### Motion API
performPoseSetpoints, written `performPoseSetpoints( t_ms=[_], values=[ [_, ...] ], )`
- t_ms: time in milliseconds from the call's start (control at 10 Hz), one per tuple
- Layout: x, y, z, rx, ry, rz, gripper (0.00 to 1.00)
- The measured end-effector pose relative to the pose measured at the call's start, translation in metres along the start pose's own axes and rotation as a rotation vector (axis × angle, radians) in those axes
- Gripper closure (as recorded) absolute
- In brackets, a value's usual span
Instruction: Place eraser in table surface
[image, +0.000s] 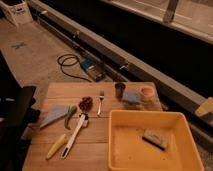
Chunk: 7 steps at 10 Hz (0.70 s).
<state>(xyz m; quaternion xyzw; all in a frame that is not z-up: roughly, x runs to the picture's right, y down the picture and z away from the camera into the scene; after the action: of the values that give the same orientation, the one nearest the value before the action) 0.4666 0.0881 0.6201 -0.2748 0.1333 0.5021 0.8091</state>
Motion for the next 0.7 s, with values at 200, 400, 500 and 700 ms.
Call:
performPoseSetpoints(
  t_ms=[200, 400, 500, 700],
  values=[
    [-0.0001, 0.0, 0.0001, 0.0, 0.0, 0.0, 0.2],
    [0.0006, -0.0003, 0.0001, 0.0, 0.001, 0.001, 0.2],
    [0.0007, -0.0004, 0.0, 0.0, 0.001, 0.001, 0.2],
    [0.0014, -0.0006, 0.0007, -0.001, 0.001, 0.002, 0.2]
  ],
)
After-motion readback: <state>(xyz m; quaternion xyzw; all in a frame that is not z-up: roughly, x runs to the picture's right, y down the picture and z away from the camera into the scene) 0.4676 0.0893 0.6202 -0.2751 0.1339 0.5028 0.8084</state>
